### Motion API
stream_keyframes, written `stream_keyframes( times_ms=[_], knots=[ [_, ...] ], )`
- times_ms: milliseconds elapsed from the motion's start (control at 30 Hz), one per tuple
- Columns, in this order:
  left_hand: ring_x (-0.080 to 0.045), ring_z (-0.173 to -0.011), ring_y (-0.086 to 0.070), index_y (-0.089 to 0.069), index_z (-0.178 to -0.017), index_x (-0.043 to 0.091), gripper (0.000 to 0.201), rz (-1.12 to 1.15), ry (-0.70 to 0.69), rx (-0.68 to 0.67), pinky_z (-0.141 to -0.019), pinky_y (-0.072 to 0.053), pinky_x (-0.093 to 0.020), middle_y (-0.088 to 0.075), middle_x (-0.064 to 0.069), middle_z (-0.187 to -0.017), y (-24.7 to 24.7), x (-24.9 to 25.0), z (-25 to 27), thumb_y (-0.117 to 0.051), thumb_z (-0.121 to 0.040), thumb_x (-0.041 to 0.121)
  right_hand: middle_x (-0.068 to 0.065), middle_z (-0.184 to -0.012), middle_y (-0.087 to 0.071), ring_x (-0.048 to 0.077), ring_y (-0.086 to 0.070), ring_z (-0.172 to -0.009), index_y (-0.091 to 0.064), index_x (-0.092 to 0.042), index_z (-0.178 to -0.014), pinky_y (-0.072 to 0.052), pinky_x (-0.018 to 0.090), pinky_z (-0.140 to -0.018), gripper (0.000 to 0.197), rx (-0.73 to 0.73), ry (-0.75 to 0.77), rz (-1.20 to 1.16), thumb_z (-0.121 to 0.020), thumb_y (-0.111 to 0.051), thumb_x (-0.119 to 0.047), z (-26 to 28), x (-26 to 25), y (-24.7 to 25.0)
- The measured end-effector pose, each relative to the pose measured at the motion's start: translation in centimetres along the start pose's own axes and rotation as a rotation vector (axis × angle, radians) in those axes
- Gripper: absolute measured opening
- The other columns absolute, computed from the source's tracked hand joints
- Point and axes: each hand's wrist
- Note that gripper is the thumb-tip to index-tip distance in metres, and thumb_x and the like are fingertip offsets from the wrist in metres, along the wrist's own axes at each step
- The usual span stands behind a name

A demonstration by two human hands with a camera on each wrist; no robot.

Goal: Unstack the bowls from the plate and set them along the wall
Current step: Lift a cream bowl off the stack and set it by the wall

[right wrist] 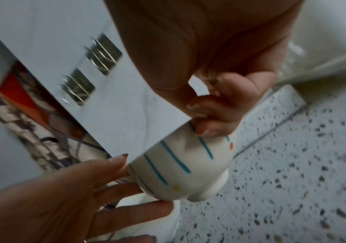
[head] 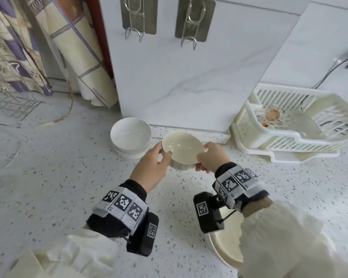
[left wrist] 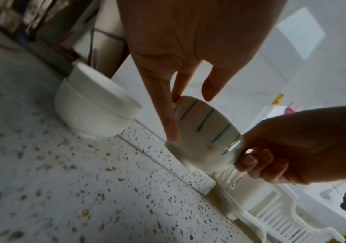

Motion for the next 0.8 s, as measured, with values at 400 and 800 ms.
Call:
stream_keyframes(
  times_ms=[400,800],
  knots=[
    [-0.015,-0.115,-0.048,-0.025,-0.141,0.026,0.054,0.105,0.169,-0.196,-0.101,-0.039,-0.035,-0.039,0.0,-0.144,-0.6,-3.7,-5.5,-0.047,-0.093,0.022,0.02,-0.086,-0.058,0.017,-0.046,-0.039,-0.03,-0.019,-0.107,-0.034,0.016,-0.029,0.03,-0.044,-0.235,-0.111,-0.085,-0.03,0.002,-6.5,-0.2,-3.6],
    [-0.021,-0.121,-0.051,-0.025,-0.139,0.025,0.052,0.131,0.176,-0.181,-0.105,-0.043,-0.044,-0.037,-0.002,-0.145,-0.7,-3.8,-6.4,-0.047,-0.093,0.017,0.015,-0.07,-0.059,0.016,-0.05,-0.036,-0.024,-0.017,-0.131,-0.045,0.025,-0.041,0.049,-0.067,-0.212,-0.172,-0.086,-0.035,0.001,-7.1,0.1,-3.7]
  ],
)
Point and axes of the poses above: each hand's wrist, its own z-axis away from the middle knuckle, its own y-axis out of the back of the hand, x = y × z
